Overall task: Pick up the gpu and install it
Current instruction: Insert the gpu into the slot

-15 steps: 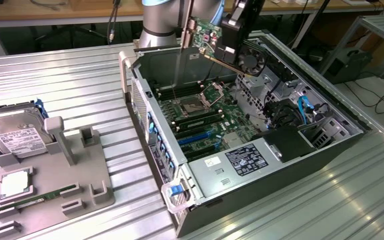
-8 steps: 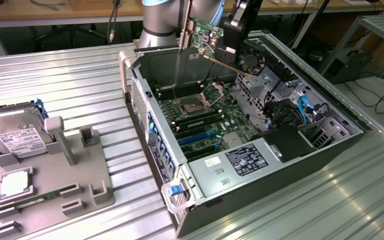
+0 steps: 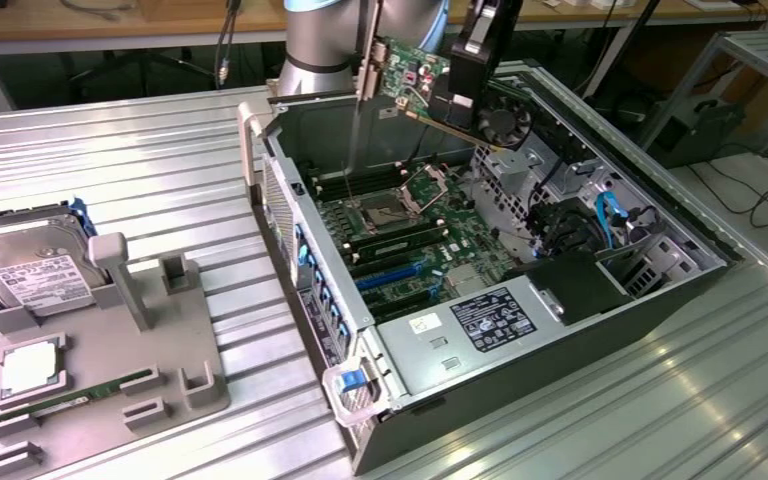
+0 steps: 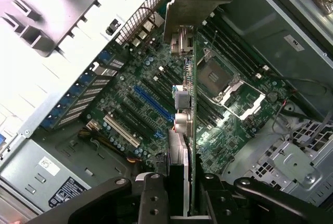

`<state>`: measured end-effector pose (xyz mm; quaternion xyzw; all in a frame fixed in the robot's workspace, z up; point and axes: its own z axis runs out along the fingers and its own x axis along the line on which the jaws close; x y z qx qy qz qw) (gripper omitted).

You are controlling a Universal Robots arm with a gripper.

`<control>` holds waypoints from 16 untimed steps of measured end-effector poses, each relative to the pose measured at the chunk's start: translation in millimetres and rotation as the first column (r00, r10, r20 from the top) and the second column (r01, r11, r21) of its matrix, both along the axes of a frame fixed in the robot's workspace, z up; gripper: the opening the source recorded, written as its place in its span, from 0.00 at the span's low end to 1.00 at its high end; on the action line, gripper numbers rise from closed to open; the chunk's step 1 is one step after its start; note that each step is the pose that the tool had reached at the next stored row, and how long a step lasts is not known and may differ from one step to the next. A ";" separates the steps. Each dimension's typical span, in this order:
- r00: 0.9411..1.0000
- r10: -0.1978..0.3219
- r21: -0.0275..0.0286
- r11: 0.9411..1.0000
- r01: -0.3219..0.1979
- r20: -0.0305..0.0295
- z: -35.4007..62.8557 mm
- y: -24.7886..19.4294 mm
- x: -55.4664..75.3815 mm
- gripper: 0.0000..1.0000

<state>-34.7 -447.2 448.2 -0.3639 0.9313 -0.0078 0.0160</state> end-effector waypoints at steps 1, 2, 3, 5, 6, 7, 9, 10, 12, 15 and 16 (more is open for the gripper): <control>1.000 0.004 0.000 1.000 -0.004 0.000 0.0 0.0 0.0 0.28; 1.000 0.009 0.000 1.000 -0.009 0.000 0.0 0.0 0.0 0.28; 1.000 0.015 0.000 1.000 -0.015 0.000 0.0 0.0 0.0 0.28; 1.000 0.029 0.000 1.000 -0.029 0.000 0.0 0.0 0.0 0.28; 0.999 0.033 0.000 0.999 -0.033 0.000 0.0 0.0 0.0 0.28; 0.999 0.038 0.000 0.999 -0.038 0.000 0.0 0.0 0.0 0.28; 0.999 0.051 0.000 0.999 -0.051 0.000 0.0 0.0 0.0 0.28; 0.998 0.055 0.000 0.998 -0.055 0.000 0.0 0.0 0.0 0.28; 0.998 0.065 0.000 0.998 -0.065 0.000 0.0 0.0 0.0 0.28; 0.997 0.079 0.000 0.997 -0.079 0.000 0.0 0.0 0.0 0.28; 0.996 0.088 0.000 0.996 -0.088 0.000 0.0 0.0 0.0 0.28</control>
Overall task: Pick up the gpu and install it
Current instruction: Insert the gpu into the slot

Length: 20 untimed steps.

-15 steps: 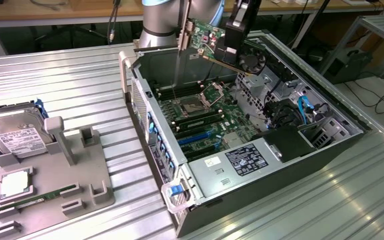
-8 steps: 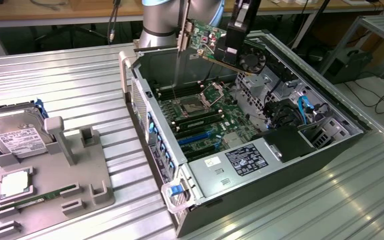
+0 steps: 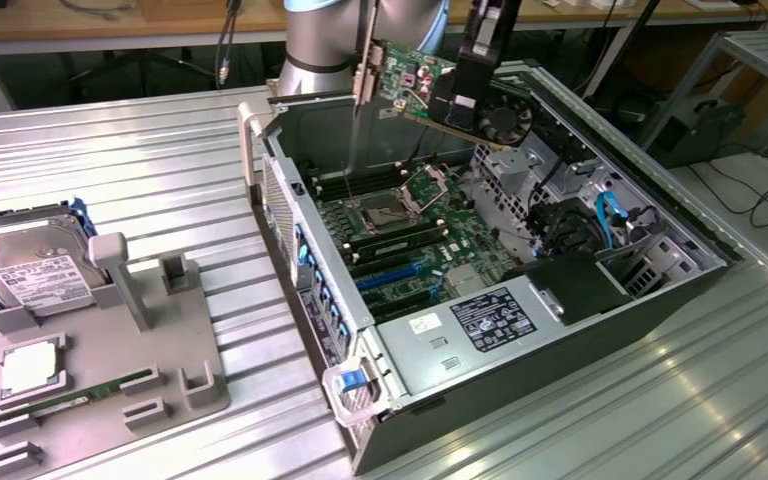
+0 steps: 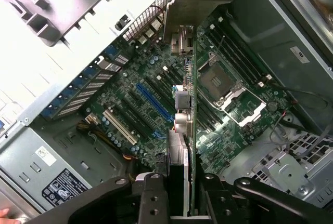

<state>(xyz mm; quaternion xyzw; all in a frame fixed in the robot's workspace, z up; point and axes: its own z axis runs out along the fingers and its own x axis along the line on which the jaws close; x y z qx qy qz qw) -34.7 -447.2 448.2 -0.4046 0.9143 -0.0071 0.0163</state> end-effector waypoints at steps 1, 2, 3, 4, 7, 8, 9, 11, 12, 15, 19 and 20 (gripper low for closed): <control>1.000 0.006 0.000 1.000 -0.006 0.000 0.0 0.0 0.0 0.28; 1.000 0.011 0.000 1.000 -0.011 0.000 0.0 0.0 0.0 0.28; 1.000 0.015 0.000 1.000 -0.015 0.000 0.0 0.0 0.0 0.28; 1.000 0.020 0.000 1.000 -0.020 0.000 0.0 0.0 0.0 0.28; 0.999 0.035 0.000 0.999 -0.035 0.000 0.0 0.0 0.0 0.28; 0.999 0.039 0.000 0.999 -0.039 0.000 0.0 0.0 0.0 0.28; 0.999 0.045 0.000 0.999 -0.045 0.000 0.0 0.0 0.0 0.28; 0.999 0.055 0.000 0.999 -0.055 0.000 0.0 0.0 0.0 0.28; 0.998 0.059 0.000 0.998 -0.059 0.000 0.0 0.0 0.0 0.28; 0.997 0.075 0.000 0.997 -0.075 0.000 0.0 0.0 0.0 0.28; 0.996 0.094 0.000 0.996 -0.094 0.000 0.0 0.0 0.0 0.28; 0.995 0.099 0.000 0.995 -0.099 0.000 0.0 0.0 0.0 0.28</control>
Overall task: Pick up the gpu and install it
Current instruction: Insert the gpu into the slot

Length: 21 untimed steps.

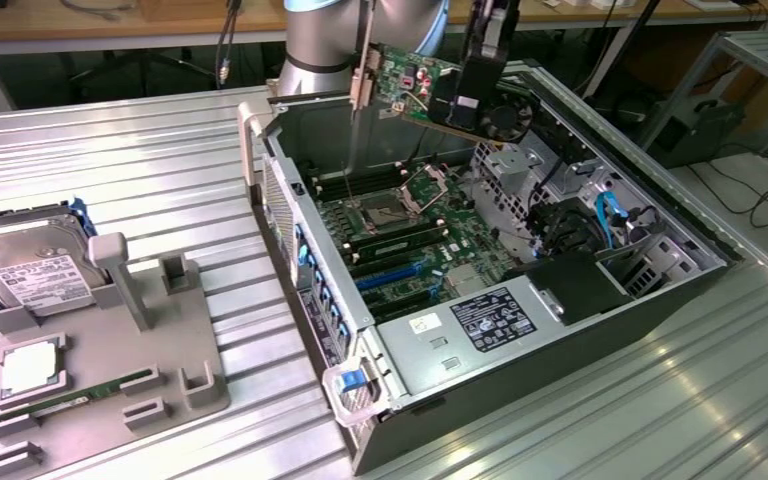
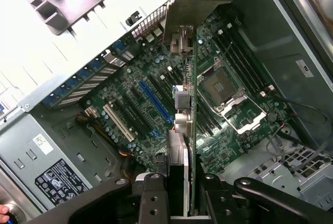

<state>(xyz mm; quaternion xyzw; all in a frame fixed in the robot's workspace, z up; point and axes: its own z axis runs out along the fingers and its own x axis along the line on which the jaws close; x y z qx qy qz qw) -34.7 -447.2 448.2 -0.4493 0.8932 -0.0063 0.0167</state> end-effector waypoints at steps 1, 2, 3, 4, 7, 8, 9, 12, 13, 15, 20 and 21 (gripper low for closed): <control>1.000 0.005 0.000 1.000 -0.005 0.000 0.0 0.0 0.0 0.28; 1.000 0.009 0.000 1.000 -0.009 0.000 0.0 0.0 0.0 0.28; 1.000 0.014 0.000 1.000 -0.014 0.000 0.0 0.0 0.0 0.28; 1.000 0.019 0.000 1.000 -0.019 0.000 0.0 0.0 0.0 0.28; 0.999 0.032 0.000 0.999 -0.032 0.000 0.0 0.0 0.0 0.28; 0.999 0.037 0.000 0.999 -0.037 0.000 0.0 0.0 0.0 0.28; 0.999 0.044 0.000 0.999 -0.044 0.000 0.0 0.0 0.0 0.28; 0.998 0.058 0.000 0.998 -0.058 0.000 0.0 0.0 0.0 0.28; 0.998 0.062 0.000 0.998 -0.062 0.000 0.0 0.0 0.0 0.28; 0.997 0.072 0.000 0.997 -0.072 0.000 0.0 0.0 0.0 0.28; 0.995 0.096 0.000 0.995 -0.096 0.000 0.0 0.0 0.0 0.28; 0.995 0.100 0.000 0.995 -0.100 0.000 0.0 0.0 0.0 0.28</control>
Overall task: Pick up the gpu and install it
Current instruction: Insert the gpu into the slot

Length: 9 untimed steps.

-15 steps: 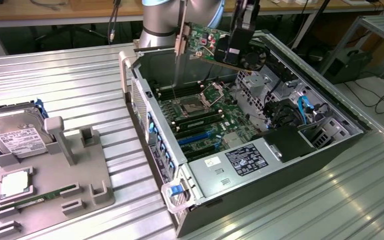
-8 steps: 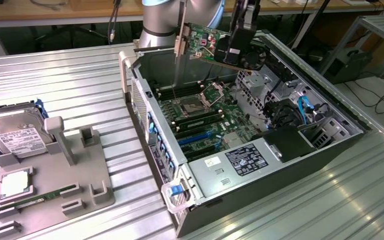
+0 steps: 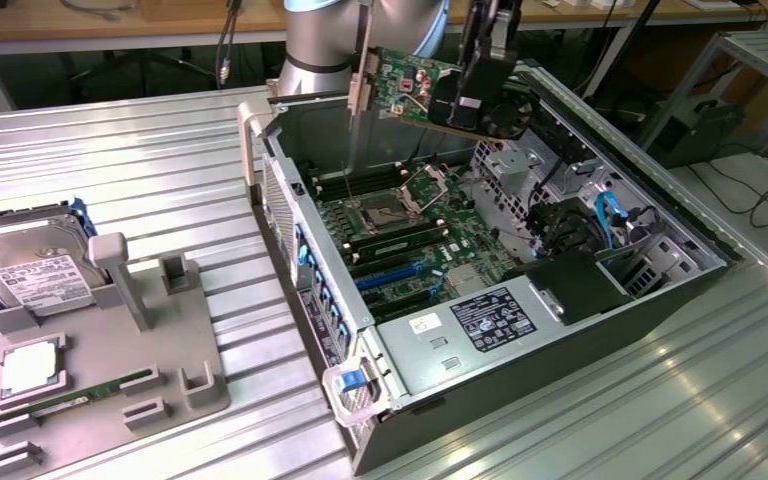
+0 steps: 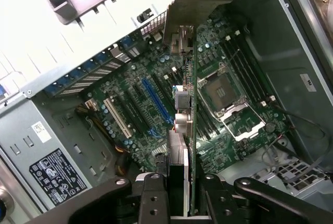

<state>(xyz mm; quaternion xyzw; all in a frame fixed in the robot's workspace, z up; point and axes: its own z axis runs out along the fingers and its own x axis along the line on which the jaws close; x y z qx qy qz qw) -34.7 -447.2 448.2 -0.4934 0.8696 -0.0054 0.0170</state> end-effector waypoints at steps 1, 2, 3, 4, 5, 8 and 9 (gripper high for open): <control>1.000 0.005 0.000 1.000 -0.005 0.000 0.0 0.0 0.0 0.28; 1.000 0.010 0.000 1.000 -0.010 0.000 0.0 0.0 0.0 0.28; 1.000 0.018 0.000 1.000 -0.018 0.000 0.0 0.0 0.0 0.28; 1.000 0.023 0.000 1.000 -0.023 0.000 0.0 0.0 0.0 0.28; 1.000 0.027 0.000 1.000 -0.027 0.000 0.0 0.0 0.0 0.28; 0.999 0.041 0.000 0.999 -0.041 0.000 0.0 0.0 0.0 0.28; 0.999 0.045 0.000 0.999 -0.045 0.000 0.0 0.0 0.0 0.28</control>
